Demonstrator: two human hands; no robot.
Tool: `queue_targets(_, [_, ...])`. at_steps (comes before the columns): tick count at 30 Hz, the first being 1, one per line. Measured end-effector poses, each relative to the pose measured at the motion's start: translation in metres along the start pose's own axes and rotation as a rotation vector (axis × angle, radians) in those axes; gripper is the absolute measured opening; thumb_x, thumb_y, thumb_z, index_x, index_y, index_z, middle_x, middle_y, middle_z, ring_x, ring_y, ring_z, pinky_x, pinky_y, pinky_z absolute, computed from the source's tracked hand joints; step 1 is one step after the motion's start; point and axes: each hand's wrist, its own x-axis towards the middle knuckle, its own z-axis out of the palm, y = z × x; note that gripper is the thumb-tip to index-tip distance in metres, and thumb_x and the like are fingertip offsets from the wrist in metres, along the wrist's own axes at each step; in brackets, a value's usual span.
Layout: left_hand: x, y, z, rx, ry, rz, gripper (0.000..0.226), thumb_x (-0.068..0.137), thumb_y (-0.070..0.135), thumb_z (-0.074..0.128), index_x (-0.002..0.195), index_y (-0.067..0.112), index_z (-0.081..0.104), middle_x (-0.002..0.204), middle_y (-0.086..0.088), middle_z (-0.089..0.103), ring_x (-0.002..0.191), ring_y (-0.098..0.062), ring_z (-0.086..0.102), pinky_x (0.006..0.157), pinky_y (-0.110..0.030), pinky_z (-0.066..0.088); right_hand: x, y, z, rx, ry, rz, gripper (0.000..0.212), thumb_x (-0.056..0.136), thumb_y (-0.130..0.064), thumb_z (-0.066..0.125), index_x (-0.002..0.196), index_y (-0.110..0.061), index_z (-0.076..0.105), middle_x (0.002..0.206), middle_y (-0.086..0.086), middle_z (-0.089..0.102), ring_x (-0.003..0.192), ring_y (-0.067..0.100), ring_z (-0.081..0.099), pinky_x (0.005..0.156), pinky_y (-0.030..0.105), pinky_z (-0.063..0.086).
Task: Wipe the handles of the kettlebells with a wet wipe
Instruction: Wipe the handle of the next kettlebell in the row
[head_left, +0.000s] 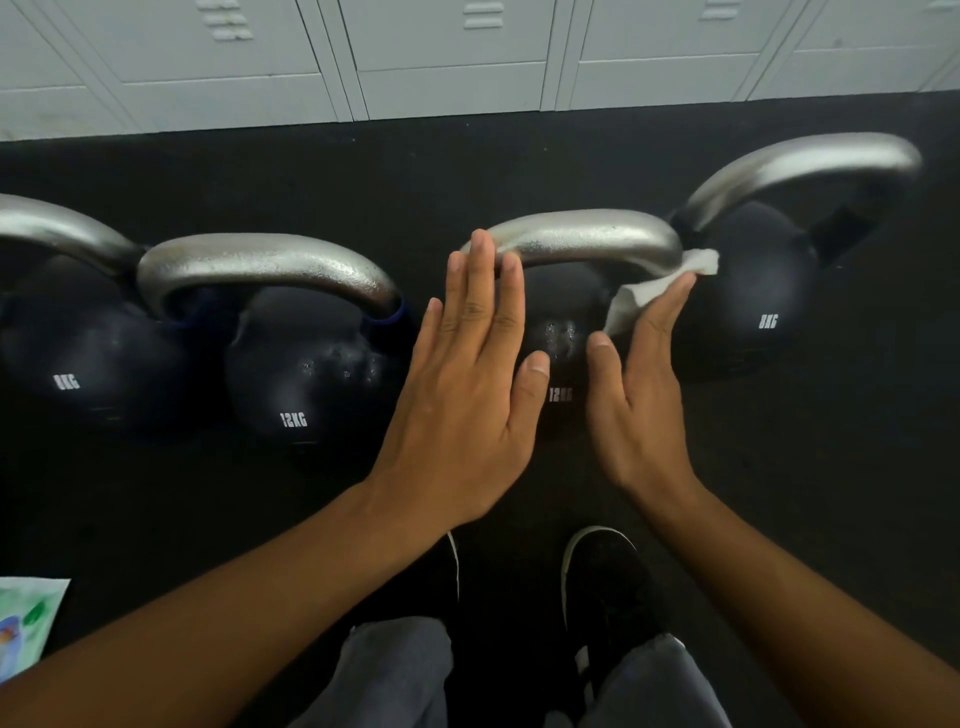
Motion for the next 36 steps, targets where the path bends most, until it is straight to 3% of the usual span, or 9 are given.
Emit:
queue_targets(2, [0.000,0.000,0.001,-0.005,0.006,0.004,0.069,0.110,0.037,0.030,0.165,0.013,-0.003,0.172,-0.006,-0.017,0.158,-0.017,-0.019,0.130,-0.051,0.008,0.001,-0.005,0.000,0.014,0.014,0.050,0.084,0.104,-0.045,0.034,0.162,-0.023,-0.024,0.175,-0.004,-0.015,0.162,0.015,0.004,0.130,0.049,0.019])
queue_targets(10, [0.000,-0.001,0.001,-0.006,0.006,0.014,0.068,0.110,0.036,0.030,0.165,0.014,-0.004,0.172,-0.005,-0.017,0.158,-0.016,-0.020,0.130,-0.051,0.007,0.007,-0.021,0.001,-0.187,0.049,-0.288,0.075,0.107,-0.029,0.036,0.164,-0.002,-0.005,0.172,0.018,-0.018,0.160,0.027,-0.019,0.132,0.049,-0.003])
queue_targets(14, [0.000,-0.002,0.001,-0.002,0.003,0.016,0.069,0.110,0.036,0.030,0.165,0.014,-0.004,0.172,-0.006,-0.016,0.158,-0.016,-0.019,0.130,-0.052,0.008,0.002,-0.007,-0.001,-0.039,0.022,-0.063,0.085,0.105,-0.040,0.037,0.163,-0.017,-0.022,0.174,0.003,-0.017,0.163,0.019,0.000,0.131,0.049,0.016])
queue_targets(17, [0.000,-0.002,0.001,-0.005,0.000,0.010,0.069,0.110,0.036,0.030,0.165,0.015,-0.005,0.172,-0.004,-0.018,0.158,-0.016,-0.020,0.130,-0.051,0.006,0.002,-0.008,-0.001,0.018,-0.016,0.093,0.089,0.101,-0.052,0.034,0.161,-0.025,-0.026,0.176,-0.003,-0.004,0.159,0.018,0.022,0.123,0.033,0.028])
queue_targets(22, [-0.001,-0.001,0.001,-0.006,-0.005,0.007,0.069,0.110,0.036,0.031,0.165,0.015,-0.006,0.172,-0.005,-0.019,0.157,-0.016,-0.021,0.130,-0.050,0.005,0.002,-0.021,-0.002,-0.104,0.037,-0.170,0.083,0.107,-0.034,0.039,0.163,-0.007,-0.016,0.171,0.009,-0.026,0.161,0.020,-0.017,0.132,0.050,0.005])
queue_targets(26, [-0.001,-0.001,0.001,0.001,-0.010,0.007,0.069,0.110,0.038,0.029,0.165,0.016,-0.006,0.172,-0.004,-0.019,0.157,-0.015,-0.021,0.130,-0.050,0.005,0.006,-0.021,-0.001,-0.212,0.035,-0.281,0.079,0.107,-0.031,0.038,0.164,0.000,-0.006,0.172,0.019,-0.018,0.160,0.029,-0.019,0.132,0.049,-0.003])
queue_targets(30, [0.000,-0.002,0.000,0.007,-0.010,0.010,0.070,0.109,0.038,0.029,0.165,0.016,-0.007,0.172,-0.004,-0.019,0.157,-0.015,-0.021,0.130,-0.048,0.003,-0.001,-0.014,0.005,-0.008,0.018,-0.068,0.085,0.106,-0.037,0.038,0.162,-0.016,-0.022,0.172,0.002,-0.025,0.161,0.014,-0.013,0.133,0.046,0.006])
queue_targets(33, [-0.001,-0.001,0.000,0.009,-0.009,0.010,0.070,0.109,0.038,0.030,0.165,0.015,-0.007,0.172,-0.004,-0.019,0.157,-0.016,-0.021,0.130,-0.049,0.004,-0.003,-0.010,0.008,0.118,-0.038,0.177,0.088,0.101,-0.052,0.033,0.161,-0.028,-0.026,0.175,-0.005,-0.010,0.161,0.013,0.005,0.132,0.045,0.016])
queue_targets(36, [-0.001,-0.001,0.000,0.009,-0.005,0.011,0.070,0.109,0.038,0.029,0.165,0.015,-0.006,0.172,-0.004,-0.019,0.157,-0.016,-0.021,0.130,-0.050,0.005,-0.004,-0.012,0.007,0.081,-0.022,0.125,0.088,0.102,-0.050,0.034,0.162,-0.025,-0.025,0.175,-0.005,-0.014,0.162,0.011,0.001,0.132,0.045,0.013])
